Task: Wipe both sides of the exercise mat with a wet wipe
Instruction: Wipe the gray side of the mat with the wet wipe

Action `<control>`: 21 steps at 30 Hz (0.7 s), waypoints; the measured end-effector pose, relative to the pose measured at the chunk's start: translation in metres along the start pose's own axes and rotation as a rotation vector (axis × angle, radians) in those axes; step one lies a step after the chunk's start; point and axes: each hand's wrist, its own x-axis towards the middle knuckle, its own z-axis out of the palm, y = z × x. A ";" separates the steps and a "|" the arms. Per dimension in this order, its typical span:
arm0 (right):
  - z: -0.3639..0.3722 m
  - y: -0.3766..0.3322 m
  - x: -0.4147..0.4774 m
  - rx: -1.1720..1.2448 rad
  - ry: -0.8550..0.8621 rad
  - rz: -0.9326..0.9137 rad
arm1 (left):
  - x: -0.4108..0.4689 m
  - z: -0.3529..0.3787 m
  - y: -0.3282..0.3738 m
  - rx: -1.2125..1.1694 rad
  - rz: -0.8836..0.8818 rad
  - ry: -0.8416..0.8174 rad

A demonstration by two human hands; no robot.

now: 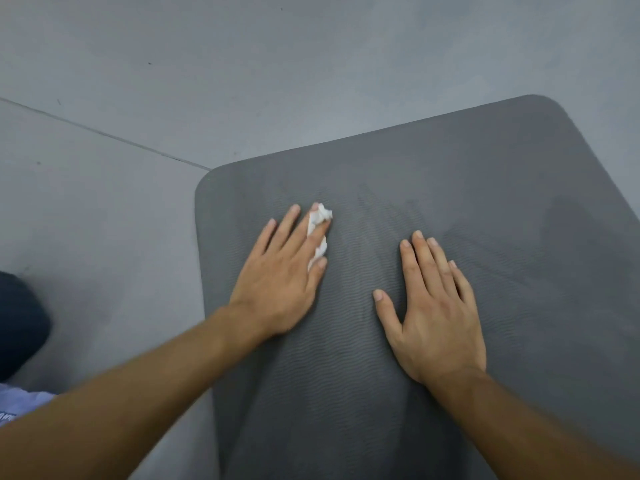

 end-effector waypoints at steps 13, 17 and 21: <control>0.000 0.001 0.000 0.014 -0.013 -0.003 | 0.088 -0.025 -0.016 -0.056 -0.100 -0.014; 0.000 0.001 0.000 0.035 -0.010 -0.001 | 0.039 -0.011 0.005 -0.024 0.004 -0.011; 0.002 0.001 0.000 0.054 0.010 -0.003 | -0.020 0.003 0.032 -0.002 0.090 -0.022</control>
